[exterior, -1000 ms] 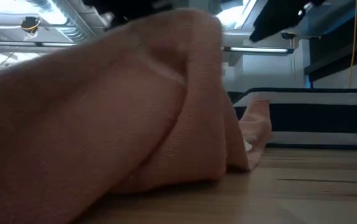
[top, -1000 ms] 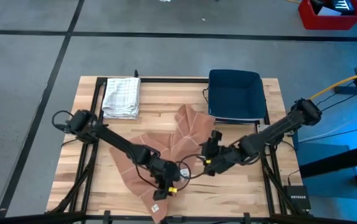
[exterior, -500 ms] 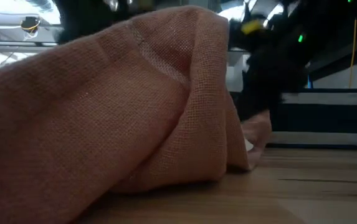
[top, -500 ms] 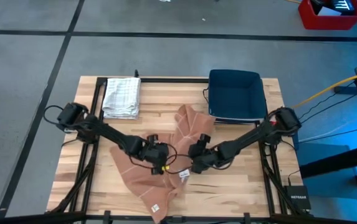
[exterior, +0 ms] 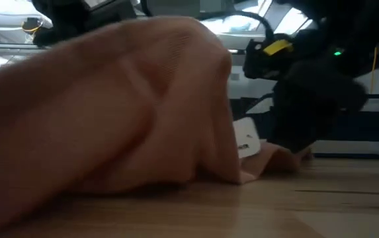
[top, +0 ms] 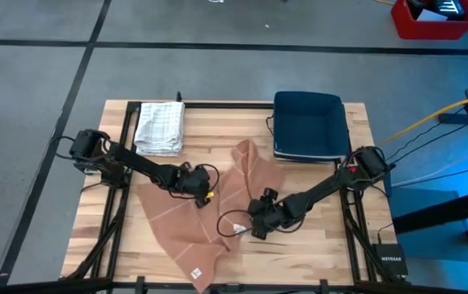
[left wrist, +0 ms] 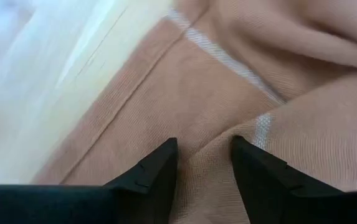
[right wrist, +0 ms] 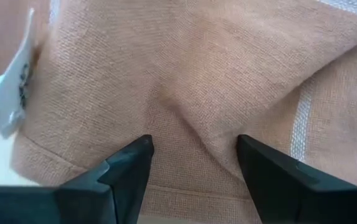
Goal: Fold towel
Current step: Fold the brown towel on the table
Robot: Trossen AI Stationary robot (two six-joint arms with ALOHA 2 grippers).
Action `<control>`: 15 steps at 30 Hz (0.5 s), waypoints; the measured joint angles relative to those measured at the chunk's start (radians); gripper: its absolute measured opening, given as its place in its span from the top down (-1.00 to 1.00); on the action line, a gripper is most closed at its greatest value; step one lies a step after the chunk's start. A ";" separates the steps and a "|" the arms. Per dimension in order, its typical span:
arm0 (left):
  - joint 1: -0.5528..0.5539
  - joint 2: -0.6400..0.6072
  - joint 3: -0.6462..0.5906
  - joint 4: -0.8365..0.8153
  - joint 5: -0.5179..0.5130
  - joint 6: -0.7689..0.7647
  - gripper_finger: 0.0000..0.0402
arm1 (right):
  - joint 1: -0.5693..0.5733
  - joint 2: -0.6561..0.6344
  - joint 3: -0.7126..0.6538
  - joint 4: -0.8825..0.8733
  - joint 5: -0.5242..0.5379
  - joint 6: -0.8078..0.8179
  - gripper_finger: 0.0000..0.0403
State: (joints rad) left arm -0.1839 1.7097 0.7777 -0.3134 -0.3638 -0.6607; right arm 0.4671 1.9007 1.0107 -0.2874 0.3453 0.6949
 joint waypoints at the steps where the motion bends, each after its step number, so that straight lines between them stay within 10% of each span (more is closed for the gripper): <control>1: -0.005 -0.001 -0.003 -0.017 -0.003 -0.041 0.29 | 0.009 0.000 0.000 -0.003 -0.007 0.012 -0.21; 15: -0.096 -0.042 -0.019 -0.169 -0.026 -0.386 0.29 | 0.208 -0.007 0.008 -0.055 -0.115 0.358 -0.21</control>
State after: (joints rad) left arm -0.2796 1.6678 0.7586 -0.4825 -0.3899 -1.0471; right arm 0.6749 1.8938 1.0187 -0.3429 0.2304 1.0528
